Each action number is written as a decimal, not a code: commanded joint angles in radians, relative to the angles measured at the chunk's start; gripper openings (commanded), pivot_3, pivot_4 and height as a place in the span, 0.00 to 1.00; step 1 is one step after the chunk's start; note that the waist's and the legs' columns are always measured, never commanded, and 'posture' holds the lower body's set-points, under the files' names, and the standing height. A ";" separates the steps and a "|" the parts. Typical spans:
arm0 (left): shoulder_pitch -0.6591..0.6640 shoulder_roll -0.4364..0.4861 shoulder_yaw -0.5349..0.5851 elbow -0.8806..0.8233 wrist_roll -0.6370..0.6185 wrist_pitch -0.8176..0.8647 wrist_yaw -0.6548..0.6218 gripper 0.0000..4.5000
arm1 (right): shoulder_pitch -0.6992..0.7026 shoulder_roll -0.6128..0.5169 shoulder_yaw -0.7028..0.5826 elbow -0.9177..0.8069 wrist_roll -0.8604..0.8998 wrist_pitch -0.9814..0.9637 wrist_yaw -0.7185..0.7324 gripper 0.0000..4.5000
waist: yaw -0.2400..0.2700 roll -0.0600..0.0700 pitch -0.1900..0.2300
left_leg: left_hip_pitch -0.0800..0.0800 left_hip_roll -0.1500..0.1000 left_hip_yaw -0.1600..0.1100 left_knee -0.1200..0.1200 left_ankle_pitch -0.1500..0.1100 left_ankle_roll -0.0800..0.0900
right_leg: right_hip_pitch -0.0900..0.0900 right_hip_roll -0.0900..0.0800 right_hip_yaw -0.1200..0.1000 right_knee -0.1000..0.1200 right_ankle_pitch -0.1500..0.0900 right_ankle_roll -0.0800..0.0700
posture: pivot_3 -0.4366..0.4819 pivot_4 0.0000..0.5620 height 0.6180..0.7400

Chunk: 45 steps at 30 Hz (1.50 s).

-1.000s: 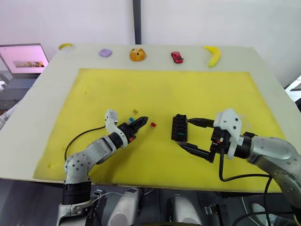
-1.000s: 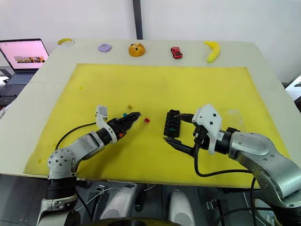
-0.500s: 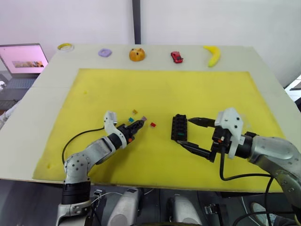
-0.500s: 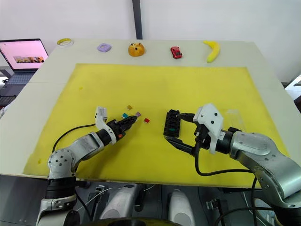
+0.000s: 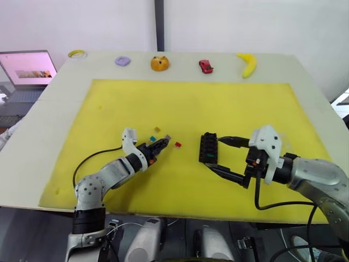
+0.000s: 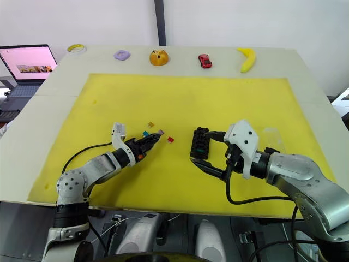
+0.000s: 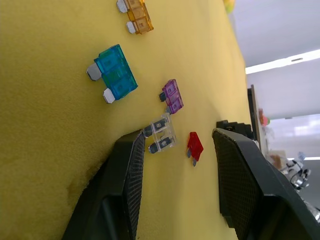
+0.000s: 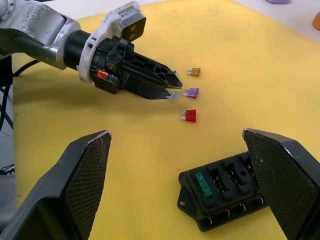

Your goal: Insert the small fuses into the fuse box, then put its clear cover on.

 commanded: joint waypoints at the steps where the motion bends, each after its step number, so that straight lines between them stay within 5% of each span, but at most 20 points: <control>1: 0.010 -0.008 -0.019 0.038 0.032 0.019 0.008 0.51 | -0.006 -0.003 -0.024 -0.030 0.008 -0.008 -0.001 1.00 | 0.001 0.000 0.000 | 0.000 0.000 0.000 0.000 0.000 0.000 | 0.000 0.000 0.000 0.000 0.000 0.000 | 0.48 0.27 0.96; 32: -0.010 0.005 -0.010 0.078 0.065 0.064 -0.076 0.51 | -0.003 0.002 -0.015 -0.026 -0.009 -0.016 0.005 1.00 | 0.003 0.000 0.000 | -0.001 -0.001 0.000 0.000 -0.001 0.000 | 0.000 -0.001 0.000 -0.002 0.000 0.000 | 0.48 0.27 0.96; 35: -0.005 0.000 0.003 0.090 0.061 0.062 -0.065 0.32 | -0.003 0.002 -0.014 -0.025 -0.010 -0.016 0.004 1.00 | 0.001 0.000 0.000 | -0.001 -0.001 0.000 0.000 -0.001 0.000 | 0.000 -0.001 0.000 -0.002 0.000 0.000 | 0.48 0.27 0.96; 38: -0.004 -0.004 0.012 0.094 0.058 0.069 -0.062 0.00 | -0.002 0.002 -0.016 -0.026 -0.009 -0.016 0.004 1.00 | -0.001 0.000 0.000 | -0.001 0.000 0.000 0.000 -0.001 0.000 | 0.000 -0.001 0.000 -0.002 0.000 0.000 | 0.48 0.27 0.96; 45: -0.003 -0.009 0.023 0.115 0.072 0.074 -0.050 0.00 | 0.000 -0.002 -0.018 -0.025 -0.011 -0.016 0.007 1.00 | -0.002 0.000 0.000 | 0.000 0.000 0.000 -0.001 -0.001 0.000 | 0.000 -0.001 0.000 -0.002 0.000 0.000 | 0.48 0.27 0.96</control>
